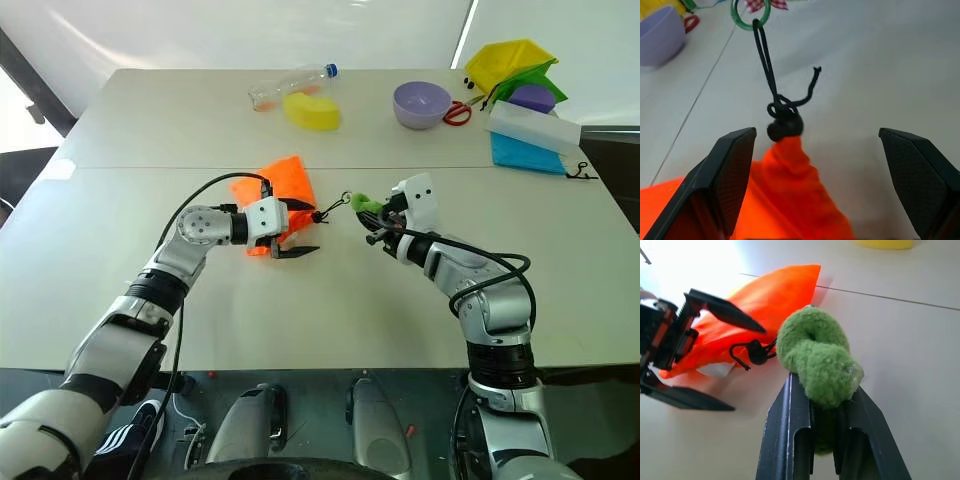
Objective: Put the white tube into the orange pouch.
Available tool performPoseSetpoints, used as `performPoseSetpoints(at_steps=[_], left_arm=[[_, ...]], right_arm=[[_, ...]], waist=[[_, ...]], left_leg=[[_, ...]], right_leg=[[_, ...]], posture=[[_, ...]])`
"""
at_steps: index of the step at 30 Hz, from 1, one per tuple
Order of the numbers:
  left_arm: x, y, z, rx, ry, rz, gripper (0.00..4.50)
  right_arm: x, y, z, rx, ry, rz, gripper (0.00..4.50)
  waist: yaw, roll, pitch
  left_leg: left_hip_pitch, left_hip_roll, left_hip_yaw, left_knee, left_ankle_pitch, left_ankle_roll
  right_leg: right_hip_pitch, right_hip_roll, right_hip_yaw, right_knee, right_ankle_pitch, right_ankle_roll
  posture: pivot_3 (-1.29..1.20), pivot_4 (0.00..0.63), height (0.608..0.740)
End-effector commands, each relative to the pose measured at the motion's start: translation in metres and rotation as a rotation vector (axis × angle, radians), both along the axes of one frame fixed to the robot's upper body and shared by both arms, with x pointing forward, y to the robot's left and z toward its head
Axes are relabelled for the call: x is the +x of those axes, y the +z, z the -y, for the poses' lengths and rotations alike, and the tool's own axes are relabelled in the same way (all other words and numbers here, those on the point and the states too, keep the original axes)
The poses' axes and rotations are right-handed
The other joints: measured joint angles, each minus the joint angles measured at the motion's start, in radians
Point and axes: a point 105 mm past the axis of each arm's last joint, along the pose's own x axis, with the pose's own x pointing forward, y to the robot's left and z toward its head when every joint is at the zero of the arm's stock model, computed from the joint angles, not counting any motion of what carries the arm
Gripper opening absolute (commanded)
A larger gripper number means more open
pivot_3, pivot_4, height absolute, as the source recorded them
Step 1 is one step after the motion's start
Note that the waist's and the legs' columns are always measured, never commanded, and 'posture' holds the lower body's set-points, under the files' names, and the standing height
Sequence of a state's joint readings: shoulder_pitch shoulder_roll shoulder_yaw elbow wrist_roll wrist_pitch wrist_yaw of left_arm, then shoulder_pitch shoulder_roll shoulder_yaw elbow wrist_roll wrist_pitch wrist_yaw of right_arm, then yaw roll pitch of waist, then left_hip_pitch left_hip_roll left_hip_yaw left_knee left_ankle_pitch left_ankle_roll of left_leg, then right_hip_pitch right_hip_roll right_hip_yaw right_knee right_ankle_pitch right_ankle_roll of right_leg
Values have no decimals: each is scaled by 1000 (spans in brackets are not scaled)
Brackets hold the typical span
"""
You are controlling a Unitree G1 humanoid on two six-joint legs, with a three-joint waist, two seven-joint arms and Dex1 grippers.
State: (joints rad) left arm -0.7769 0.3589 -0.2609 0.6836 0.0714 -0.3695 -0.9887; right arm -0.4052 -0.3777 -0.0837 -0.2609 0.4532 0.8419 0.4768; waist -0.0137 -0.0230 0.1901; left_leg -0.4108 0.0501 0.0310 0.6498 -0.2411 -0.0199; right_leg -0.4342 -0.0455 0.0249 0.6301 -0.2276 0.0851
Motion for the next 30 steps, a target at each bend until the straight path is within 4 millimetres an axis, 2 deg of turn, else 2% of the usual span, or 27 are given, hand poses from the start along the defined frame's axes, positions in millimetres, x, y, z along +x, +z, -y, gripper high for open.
performPoseSetpoints(at_steps=[1, 11, 25, 30], left_arm=[[-1, 15, 5, -29, 22, 69, 4196], [9, 19, 9, -63, 164, 153, 4196], [-5, 6, 23, -122, 310, 142, 4196], [-7, 9, 26, -127, 339, 168, 4196]], right_arm=[[-5, 16, 0, 0, 9, 59, 0], [-5, 12, 0, -5, 11, 46, 0], [-4, 14, 0, -8, 13, 51, 0], [-4, 15, 0, -3, 14, 52, 0]], waist=[[0, 0, 0], [0, 0, 0], [1, 0, 0], [0, 0, 0]], left_leg=[[0, 0, 0, 0, 0, 0], [0, 0, 0, 0, 0, 0], [1, 0, 0, 1, 0, 0], [1, 0, 0, 0, 0, 0]], right_leg=[[0, 0, 0, 0, 0, 0], [0, 0, 0, 0, 0, 1], [0, 0, 0, 1, 0, 1], [1, 0, 0, 0, 0, 1]], posture=[[0, 150, 740], [0, 150, 740], [0, 150, 740], [0, 150, 740]])
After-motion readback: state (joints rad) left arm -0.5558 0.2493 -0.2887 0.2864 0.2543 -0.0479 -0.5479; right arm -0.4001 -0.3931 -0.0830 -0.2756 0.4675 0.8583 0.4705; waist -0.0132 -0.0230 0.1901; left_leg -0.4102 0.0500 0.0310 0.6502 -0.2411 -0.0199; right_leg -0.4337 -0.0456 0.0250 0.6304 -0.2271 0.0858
